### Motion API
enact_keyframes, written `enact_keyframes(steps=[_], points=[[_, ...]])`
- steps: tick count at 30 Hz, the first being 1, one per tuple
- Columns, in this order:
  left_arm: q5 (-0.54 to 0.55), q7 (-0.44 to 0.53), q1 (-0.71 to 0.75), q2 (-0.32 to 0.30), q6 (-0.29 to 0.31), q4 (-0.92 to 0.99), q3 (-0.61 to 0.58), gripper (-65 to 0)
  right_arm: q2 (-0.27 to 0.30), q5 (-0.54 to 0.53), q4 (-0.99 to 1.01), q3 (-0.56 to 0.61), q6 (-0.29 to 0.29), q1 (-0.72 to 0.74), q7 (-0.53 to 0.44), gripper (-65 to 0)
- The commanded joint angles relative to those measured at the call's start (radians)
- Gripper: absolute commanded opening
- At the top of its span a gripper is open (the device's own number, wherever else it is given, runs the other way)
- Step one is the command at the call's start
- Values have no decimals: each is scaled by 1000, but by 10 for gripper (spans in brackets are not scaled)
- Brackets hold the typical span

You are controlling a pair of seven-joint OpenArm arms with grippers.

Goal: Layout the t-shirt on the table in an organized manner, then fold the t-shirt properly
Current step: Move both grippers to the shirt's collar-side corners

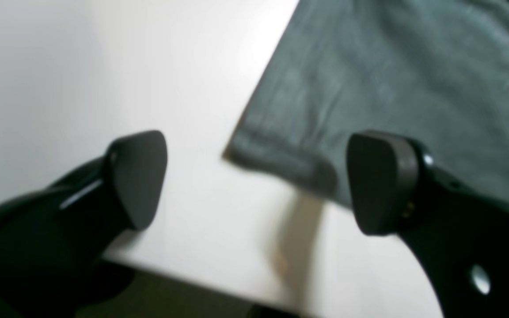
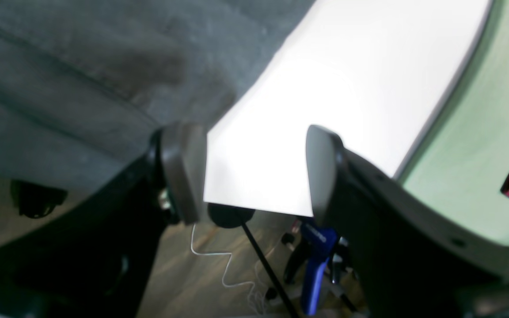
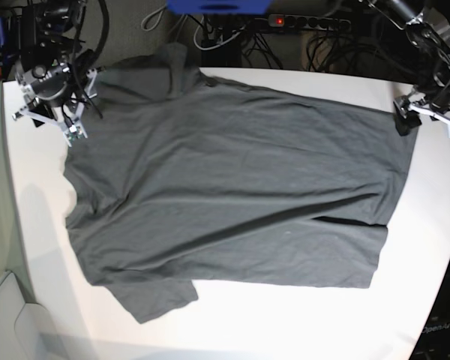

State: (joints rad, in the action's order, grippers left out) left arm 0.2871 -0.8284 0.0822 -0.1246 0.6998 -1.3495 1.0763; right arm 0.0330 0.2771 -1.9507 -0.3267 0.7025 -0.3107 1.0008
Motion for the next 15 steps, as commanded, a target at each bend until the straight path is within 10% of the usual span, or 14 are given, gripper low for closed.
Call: enact_keyframes(steps=[1, 7, 15], points=[[4, -6, -9, -14, -2, -3, 0, -18, 6, 3, -14, -2, -4, 3, -10, -289], [4, -4, -8, -24, -2, 2, -75, -42, 5, 3, -14, -2, -4, 6, -10, -289], [-50, -4, -26, -22, -2, 2, -92, -408, 5, 3, -14, -2, -4, 3, -10, -289]])
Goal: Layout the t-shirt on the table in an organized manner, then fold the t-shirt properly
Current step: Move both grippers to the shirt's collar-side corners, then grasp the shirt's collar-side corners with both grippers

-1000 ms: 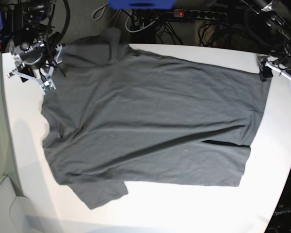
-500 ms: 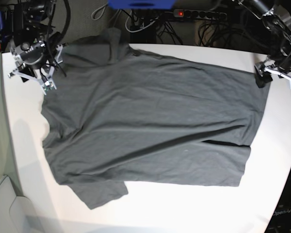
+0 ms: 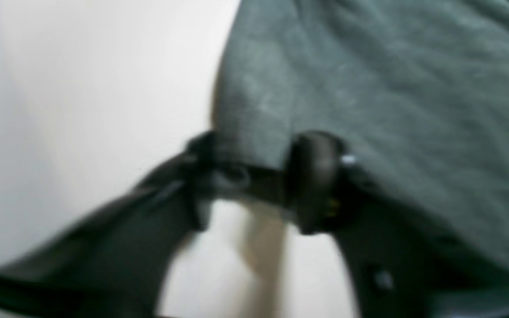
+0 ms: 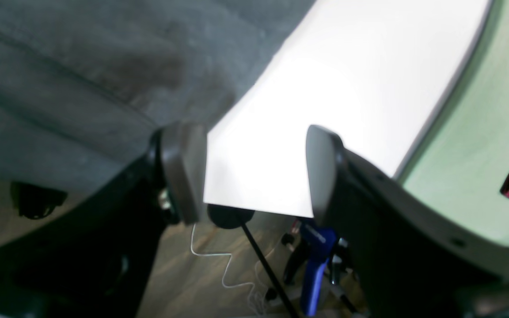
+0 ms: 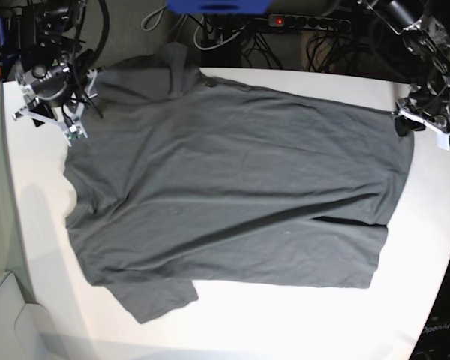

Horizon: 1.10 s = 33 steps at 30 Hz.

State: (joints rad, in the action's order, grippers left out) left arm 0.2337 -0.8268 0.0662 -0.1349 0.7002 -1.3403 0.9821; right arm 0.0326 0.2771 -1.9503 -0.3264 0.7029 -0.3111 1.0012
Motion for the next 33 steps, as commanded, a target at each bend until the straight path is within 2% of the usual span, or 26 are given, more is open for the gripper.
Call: enact_keyframes(steps=[1, 3, 5, 13, 16, 20, 25, 33], points=[[-17, -6, -16, -12, -2, -8, 2, -455, 5, 3, -14, -6, -5, 3, -11, -289], [-41, -6, -16, -12, -2, -11, 2, -529, 5, 3, -14, -7, -5, 3, -9, -290], [-46, -6, -16, -12, -2, -17, 2, -569, 5, 3, -14, -9, -5, 2, -8, -291], [-52, -9, -18, -15, -2, -18, 2, -647, 3, 3, -16, -9, -5, 0, 2, -288], [-52, -9, -15, -15, -2, -18, 2, -647, -1, 0, -16, -3, -5, -18, 5, -287], [-52, -9, -15, -15, -2, -18, 2, -647, -35, 0, -16, -1, -5, -35, 8, -278], [-52, -9, -15, -15, -2, -18, 2, -647, -53, 1, -16, -3, -5, -33, 9, -179], [-52, -9, -16, -15, -2, -18, 1, -647, -69, 0, -16, -3, -5, -24, 9, -174]])
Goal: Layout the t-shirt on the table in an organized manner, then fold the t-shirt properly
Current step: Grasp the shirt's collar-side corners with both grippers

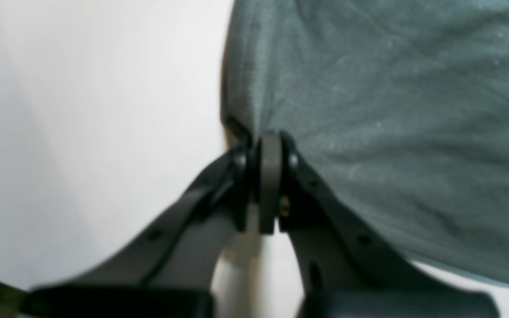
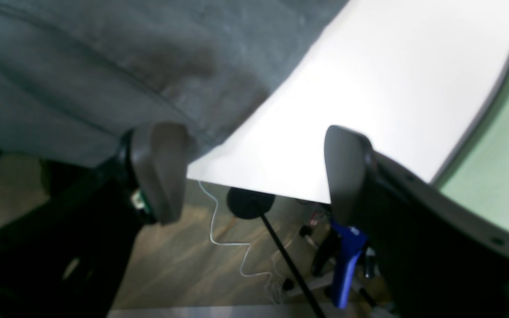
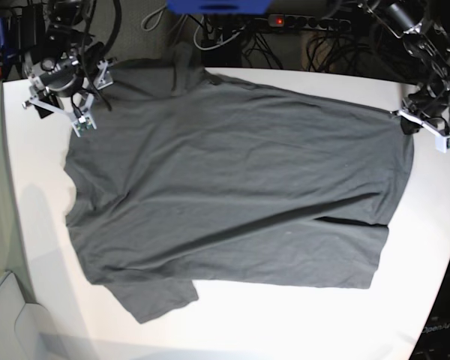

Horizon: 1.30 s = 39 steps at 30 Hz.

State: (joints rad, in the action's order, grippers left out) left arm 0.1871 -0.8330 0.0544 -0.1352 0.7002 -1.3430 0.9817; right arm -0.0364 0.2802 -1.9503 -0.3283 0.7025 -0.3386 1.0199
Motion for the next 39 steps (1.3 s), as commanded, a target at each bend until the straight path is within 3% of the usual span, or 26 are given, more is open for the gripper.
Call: enact_keyframes(steps=[1, 8, 24, 28, 35, 39], points=[[-5, -1, -4, -14, -2, -16, -5, -647, -9, -3, -16, -1, -4, 3, -10, -174], [-5, -1, -4, -21, -2, -16, -27, -647, -41, -3, -16, -1, -4, 2, -10, -174], [-5, -1, -4, -21, -2, -16, -24, -647, -43, -3, 61, -4, -4, 3, -11, -183], [-5, -1, -3, -21, -2, -16, -22, -647, -43, -3, 61, -2, -4, 3, -14, -244], [-5, -1, -3, -21, -2, -16, -22, -647, -43, -3, 110, -2, -4, 19, -13, -470], [-5, -1, -3, -21, -2, -16, -22, -647, -40, -3, 167, -7, -4, 25, -16, -533]])
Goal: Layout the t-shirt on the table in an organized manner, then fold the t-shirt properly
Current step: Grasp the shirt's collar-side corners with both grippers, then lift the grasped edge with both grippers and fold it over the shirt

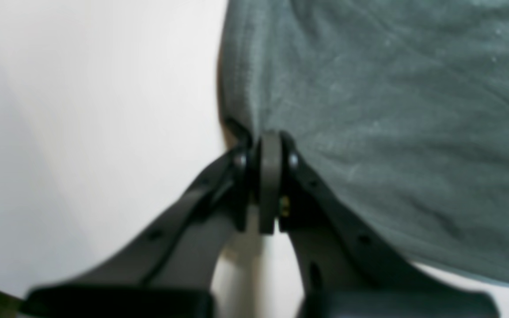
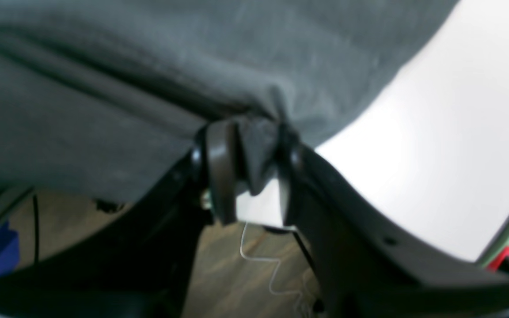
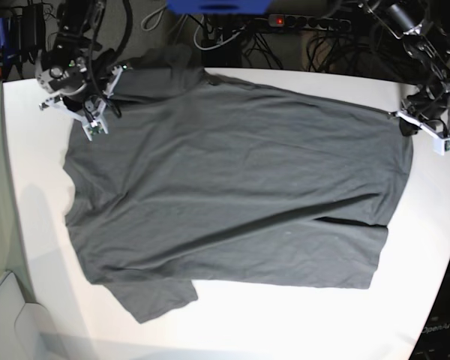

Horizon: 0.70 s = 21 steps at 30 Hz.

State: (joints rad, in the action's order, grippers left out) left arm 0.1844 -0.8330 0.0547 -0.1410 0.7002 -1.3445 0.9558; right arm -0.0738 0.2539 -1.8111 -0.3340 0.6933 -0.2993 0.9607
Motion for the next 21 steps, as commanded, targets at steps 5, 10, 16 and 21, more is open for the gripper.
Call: enact_keyframes(steps=[5, 10, 16, 21], points=[[-3, -6, -3, -15, -2, -20, 4, -647, 1, 23, 27, 2, 5, -16, 40, -606], [-3, -10, 1, -9, -2, -114, 2, -647, 4, 23, -43, 3, 5, -16, 39, -650], [-3, -12, 3, -4, -2, -183, 4, -647, 4, 23, -152, 5, 5, 4, 37, -650], [0, -12, 4, -4, -2, -221, 5, -647, 27, 23, -174, 5, 5, 42, 45, -650]])
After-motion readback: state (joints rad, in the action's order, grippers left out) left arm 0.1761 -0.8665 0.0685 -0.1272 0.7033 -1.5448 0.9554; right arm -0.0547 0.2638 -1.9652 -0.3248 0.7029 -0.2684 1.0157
